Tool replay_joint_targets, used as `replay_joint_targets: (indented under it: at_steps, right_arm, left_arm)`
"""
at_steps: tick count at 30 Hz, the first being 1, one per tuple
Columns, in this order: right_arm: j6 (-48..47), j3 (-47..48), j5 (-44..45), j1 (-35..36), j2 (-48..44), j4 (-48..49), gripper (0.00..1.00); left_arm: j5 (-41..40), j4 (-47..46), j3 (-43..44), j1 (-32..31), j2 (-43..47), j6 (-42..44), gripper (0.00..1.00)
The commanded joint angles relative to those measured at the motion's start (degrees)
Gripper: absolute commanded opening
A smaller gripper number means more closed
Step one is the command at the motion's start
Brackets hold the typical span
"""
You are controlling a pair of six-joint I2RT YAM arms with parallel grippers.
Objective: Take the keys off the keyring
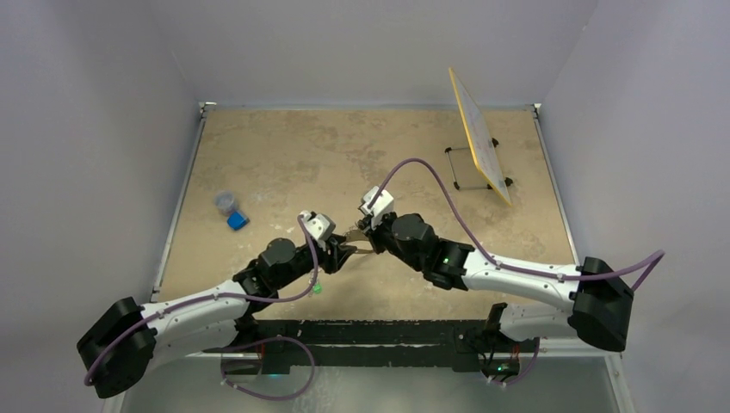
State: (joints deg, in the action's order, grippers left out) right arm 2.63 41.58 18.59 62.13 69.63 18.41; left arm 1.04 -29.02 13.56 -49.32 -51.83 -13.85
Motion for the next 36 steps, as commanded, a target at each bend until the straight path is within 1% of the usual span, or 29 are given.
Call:
replay_joint_targets:
  at_steps: [1, 6, 12, 17, 24, 30, 36]
  right_arm:
    - [1.80, 3.75, 1.43, -0.17, 1.37, -0.38, 0.00]
    - [2.32, 3.77, 0.67, -0.08, 2.77, 0.20, 0.00]
    - [3.18, 3.78, -0.47, 0.22, 3.31, 0.86, 0.00]
    - [3.42, 3.83, -0.91, 0.70, 3.54, 1.05, 0.00]
    - [3.73, 3.92, -1.28, 1.10, 3.89, 1.36, 0.00]
    - [3.78, 4.36, -1.63, 1.37, 4.29, 1.37, 0.00]
    - [3.87, 4.98, -1.80, 1.63, 4.55, 1.19, 0.00]
  left_arm:
    - [-0.91, -10.56, -3.45, -0.25, -0.77, 1.26, 0.40]
    - [-3.82, -19.19, -8.44, -0.25, -1.01, 2.76, 0.40]
    - [-5.78, -22.75, -10.14, -0.25, -3.49, 5.23, 0.41]
    - [-4.39, -27.06, -10.66, -0.26, -5.76, 6.90, 0.41]
    - [-1.31, -31.05, -11.41, -0.25, -6.72, 13.13, 0.42]
    - [0.28, -33.43, -11.80, -0.27, -8.36, 18.31, 0.43]
    - [0.91, -35.07, -11.63, -0.27, -11.37, 20.74, 0.44]
